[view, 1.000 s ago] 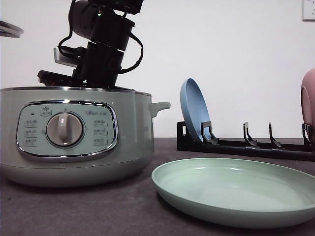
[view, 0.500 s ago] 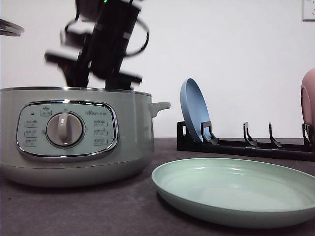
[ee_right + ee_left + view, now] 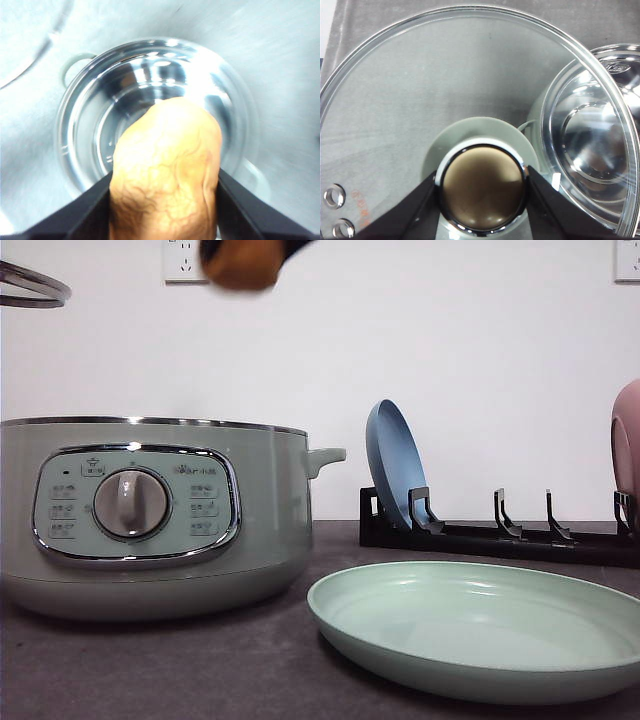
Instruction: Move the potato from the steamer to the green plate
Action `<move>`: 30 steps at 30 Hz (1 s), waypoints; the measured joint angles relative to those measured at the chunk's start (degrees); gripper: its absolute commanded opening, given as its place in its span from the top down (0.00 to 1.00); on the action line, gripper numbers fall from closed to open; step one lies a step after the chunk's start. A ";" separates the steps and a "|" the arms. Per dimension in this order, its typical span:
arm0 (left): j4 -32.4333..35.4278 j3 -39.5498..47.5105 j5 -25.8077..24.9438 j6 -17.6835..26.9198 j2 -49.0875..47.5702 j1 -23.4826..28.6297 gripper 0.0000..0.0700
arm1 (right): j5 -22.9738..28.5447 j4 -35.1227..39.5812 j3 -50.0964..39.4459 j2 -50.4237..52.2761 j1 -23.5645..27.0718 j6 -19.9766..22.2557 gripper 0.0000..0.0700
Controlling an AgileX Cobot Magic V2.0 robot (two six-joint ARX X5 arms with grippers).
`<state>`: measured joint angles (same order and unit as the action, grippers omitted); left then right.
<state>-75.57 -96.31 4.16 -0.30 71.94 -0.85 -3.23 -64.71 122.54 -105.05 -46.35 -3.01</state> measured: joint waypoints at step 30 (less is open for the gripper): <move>2.47 0.00 -11.58 0.00 0.00 -9.27 1.00 | -0.21 31.50 -71.91 40.58 6.23 -11.69 0.74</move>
<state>-73.09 -96.31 -7.42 -0.30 71.94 -10.11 -3.44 -33.21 50.63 -64.47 -40.12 -14.70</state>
